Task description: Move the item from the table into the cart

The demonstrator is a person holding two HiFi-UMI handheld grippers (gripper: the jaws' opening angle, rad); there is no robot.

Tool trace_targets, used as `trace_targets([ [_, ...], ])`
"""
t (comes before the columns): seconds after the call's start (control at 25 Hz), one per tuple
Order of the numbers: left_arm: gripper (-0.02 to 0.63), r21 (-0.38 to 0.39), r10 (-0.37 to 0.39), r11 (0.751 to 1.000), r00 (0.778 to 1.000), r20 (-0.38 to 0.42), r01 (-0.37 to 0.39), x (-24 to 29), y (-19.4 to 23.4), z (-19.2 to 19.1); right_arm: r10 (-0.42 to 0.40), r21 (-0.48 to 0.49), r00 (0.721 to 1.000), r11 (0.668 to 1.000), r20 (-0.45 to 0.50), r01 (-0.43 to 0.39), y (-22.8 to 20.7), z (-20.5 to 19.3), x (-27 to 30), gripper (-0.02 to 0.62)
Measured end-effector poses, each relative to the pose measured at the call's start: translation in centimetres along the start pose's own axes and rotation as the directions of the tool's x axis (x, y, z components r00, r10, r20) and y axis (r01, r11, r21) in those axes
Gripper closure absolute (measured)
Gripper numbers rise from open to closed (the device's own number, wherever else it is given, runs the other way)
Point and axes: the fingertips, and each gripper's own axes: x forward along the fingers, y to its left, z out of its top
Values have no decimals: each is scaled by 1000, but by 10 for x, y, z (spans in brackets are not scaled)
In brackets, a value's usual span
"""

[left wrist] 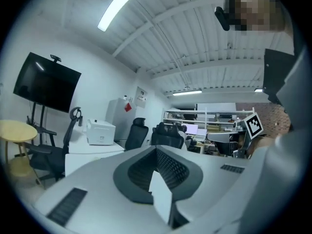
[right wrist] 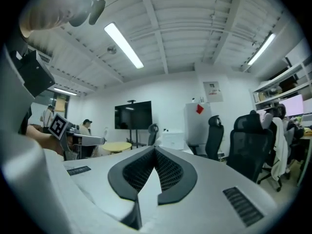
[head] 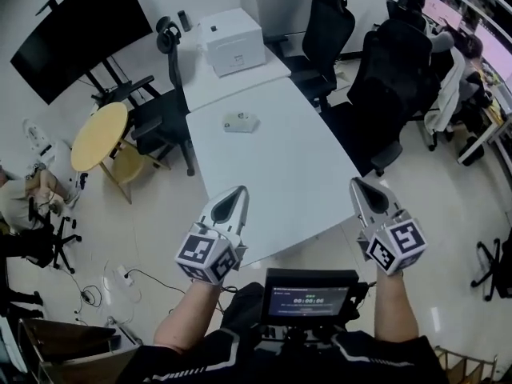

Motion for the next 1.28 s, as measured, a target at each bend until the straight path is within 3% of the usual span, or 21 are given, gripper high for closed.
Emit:
trace_targets([
  [0.2,606,-18,115,993,993,-20,-116,27,132,3,114,-22,992,993,-47,-115,15,7,144,591],
  [0.28,606,-47,141,989,990,-24,-142,32,192,6,128,-31,989,991,-77,-131,27,9,207,482],
  [0.4,606,-56,170,983,984,-50,-173,38,274,7,155,-53,981,985,-121,-162,50,8,295,456],
  [0.52,606,-74,196,976,975,-105,-205,61,336,3,204,-98,957,969,-204,-228,54,5,383,455],
  [0.6,606,-88,204,972,970,-135,-217,83,364,-6,239,-109,934,955,-264,-275,45,-5,437,389],
  [0.68,606,-87,215,969,963,-159,-231,106,387,-11,277,-110,910,940,-308,-323,35,-15,486,387],
  [0.72,604,-92,220,967,960,-172,-238,120,399,-12,296,-114,895,930,-335,-350,30,-21,510,379],
  [0.8,603,-107,235,959,950,-203,-261,150,425,-16,328,-127,853,904,-406,-408,19,-38,561,305],
  [0.88,598,-121,257,949,935,-245,-293,181,452,-29,359,-122,807,879,-469,-461,10,-60,609,299],
  [1.12,592,-157,338,897,870,-358,-413,244,540,-74,391,-108,670,811,-631,-575,-4,-137,736,299],
  [1.2,592,-165,341,887,853,-394,-431,263,569,-97,394,-87,616,793,-682,-603,-5,-170,775,233],
  [1.28,592,-161,358,872,826,-436,-463,278,598,-125,394,-60,564,781,-726,-622,-4,-209,809,225],
])
